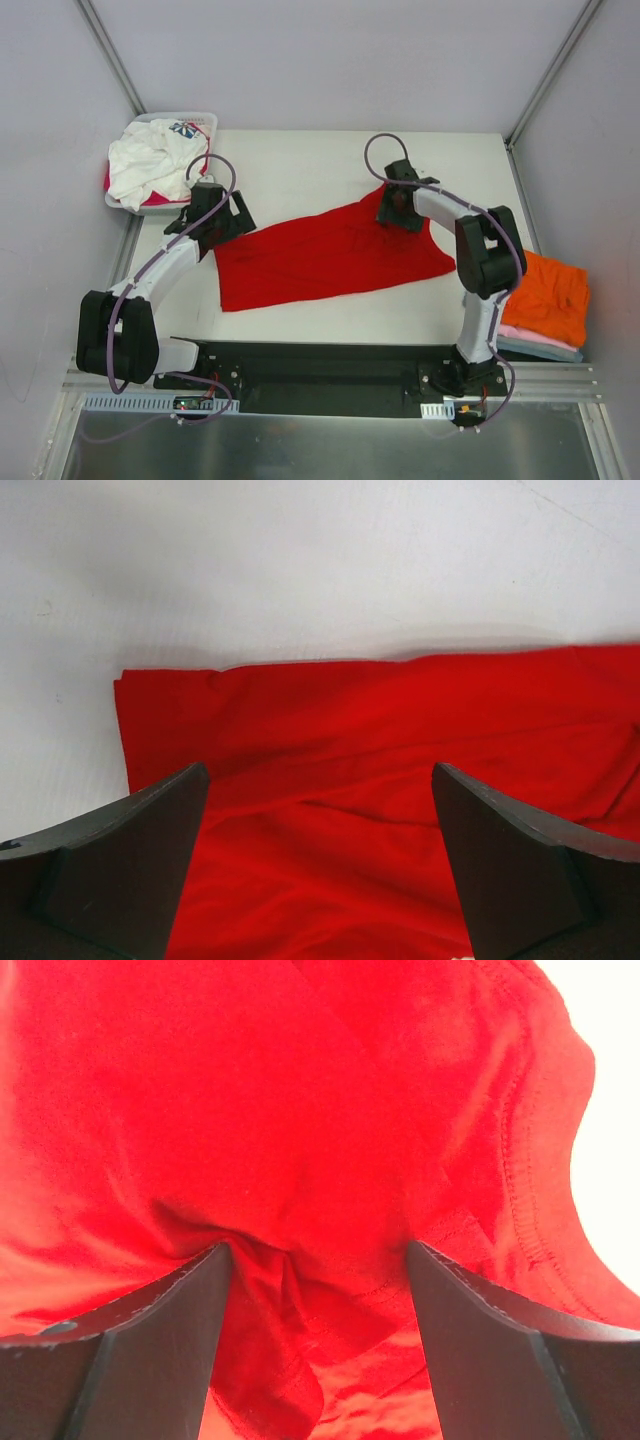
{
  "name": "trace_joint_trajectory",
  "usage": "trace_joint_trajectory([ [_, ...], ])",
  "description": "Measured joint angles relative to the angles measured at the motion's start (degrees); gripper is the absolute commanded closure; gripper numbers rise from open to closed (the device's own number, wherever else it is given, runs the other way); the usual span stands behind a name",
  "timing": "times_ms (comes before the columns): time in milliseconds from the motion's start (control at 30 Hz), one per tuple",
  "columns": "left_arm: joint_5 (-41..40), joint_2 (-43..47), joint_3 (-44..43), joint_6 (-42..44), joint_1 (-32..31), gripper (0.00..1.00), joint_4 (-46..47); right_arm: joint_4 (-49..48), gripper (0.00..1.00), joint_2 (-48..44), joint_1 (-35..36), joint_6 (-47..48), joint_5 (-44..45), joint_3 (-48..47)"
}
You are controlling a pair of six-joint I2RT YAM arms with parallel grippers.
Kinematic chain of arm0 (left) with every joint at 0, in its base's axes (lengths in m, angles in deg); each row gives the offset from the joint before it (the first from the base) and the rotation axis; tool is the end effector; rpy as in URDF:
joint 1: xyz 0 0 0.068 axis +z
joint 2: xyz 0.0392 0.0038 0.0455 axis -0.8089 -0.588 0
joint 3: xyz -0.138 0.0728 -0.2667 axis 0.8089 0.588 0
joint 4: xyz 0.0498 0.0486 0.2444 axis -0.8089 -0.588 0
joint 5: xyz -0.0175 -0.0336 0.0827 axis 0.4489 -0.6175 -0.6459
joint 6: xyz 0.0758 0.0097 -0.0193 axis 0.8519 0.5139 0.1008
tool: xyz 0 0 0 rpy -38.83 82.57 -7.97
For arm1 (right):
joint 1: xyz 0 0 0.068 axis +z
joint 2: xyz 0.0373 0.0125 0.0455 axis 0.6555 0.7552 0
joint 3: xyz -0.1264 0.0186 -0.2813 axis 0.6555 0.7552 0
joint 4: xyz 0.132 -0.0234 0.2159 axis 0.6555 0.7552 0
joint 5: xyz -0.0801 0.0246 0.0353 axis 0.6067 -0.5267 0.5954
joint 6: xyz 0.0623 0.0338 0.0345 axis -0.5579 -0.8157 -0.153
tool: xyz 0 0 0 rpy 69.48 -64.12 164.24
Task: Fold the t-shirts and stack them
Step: Rotate the tshirt 90 degrees
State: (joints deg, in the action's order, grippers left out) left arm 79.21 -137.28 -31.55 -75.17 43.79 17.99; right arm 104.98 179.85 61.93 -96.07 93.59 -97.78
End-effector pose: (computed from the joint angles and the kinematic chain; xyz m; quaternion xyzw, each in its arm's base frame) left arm 0.2876 -0.0479 0.2607 -0.1690 0.8824 -0.1283 0.4200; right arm 0.4031 0.1363 0.1896 0.0131 0.9597 -0.0297 0.2791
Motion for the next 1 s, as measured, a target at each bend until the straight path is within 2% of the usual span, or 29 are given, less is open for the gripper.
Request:
trace_joint_trajectory([
  [200,0.2,0.0,-0.2,0.2,0.0,0.04,0.0,0.0,0.24,12.5,-1.7,7.6,-2.1,-19.2],
  [300,0.2,0.0,-0.8,0.3,0.0,0.01,-0.1,-0.7,0.2,15.5,-2.0,11.0,-2.0,-26.1],
  [400,0.2,0.0,-1.7,0.4,0.0,0.01,-0.1,-1.7,0.16,13.8,-2.0,13.7,-1.5,-27.1],
  [567,0.0,-0.4,-2.8,0.6,0.0,0.01,0.0,-2.8,0.16,1.3,1.9,16.2,-1.0,-17.4],
  [700,-0.3,-2.0,-4.0,0.8,0.0,0.01,0.0,-3.1,0.32,-8.1,14.0,16.3,-2.0,-12.1],
  [767,-0.3,-2.4,-4.3,0.8,0.0,0.01,0.0,-4.1,0.39,-8.7,20.7,16.4,-3.9,-11.2],
  [867,-0.4,-2.6,-4.7,0.4,0.1,0.01,0.0,-5.3,0.51,-5.7,29.5,16.6,-6.3,-10.7],
  [1000,-0.4,-2.6,-4.7,-0.3,0.5,0.01,0.0,-6.6,0.58,1.2,35.5,16.4,-9.7,-10.7],
])
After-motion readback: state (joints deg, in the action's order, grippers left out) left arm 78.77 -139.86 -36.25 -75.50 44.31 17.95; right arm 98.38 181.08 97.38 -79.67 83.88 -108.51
